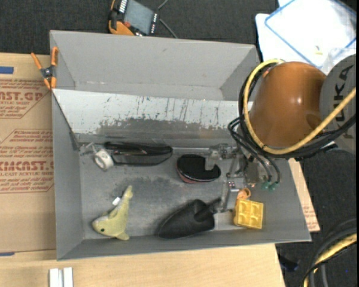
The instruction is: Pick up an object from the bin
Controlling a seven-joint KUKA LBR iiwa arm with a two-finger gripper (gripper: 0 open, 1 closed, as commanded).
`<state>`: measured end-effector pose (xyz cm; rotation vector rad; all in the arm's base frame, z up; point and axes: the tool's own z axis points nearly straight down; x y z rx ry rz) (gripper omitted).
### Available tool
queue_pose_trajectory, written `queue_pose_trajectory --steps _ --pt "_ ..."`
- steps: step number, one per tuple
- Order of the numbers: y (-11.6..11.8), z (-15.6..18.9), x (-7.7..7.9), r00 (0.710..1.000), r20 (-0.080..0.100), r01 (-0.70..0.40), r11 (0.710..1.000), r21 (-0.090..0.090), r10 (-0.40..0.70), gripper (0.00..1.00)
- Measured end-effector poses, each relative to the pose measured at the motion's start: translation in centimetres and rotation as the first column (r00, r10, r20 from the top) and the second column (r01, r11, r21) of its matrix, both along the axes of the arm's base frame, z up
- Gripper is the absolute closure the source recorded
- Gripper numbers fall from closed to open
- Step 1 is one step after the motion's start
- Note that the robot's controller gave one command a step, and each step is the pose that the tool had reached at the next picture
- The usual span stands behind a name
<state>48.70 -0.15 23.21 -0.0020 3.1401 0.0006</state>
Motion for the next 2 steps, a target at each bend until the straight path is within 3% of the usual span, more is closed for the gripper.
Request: queue_pose_trajectory --steps 1,2 --pt "0.0 0.0 0.0 1.000 0.000 0.000 1.000 0.000 0.000 0.00" --pt "1.6 -5.6 2.5 0.905 0.001 -0.425 0.905 0.000 0.425 0.00"
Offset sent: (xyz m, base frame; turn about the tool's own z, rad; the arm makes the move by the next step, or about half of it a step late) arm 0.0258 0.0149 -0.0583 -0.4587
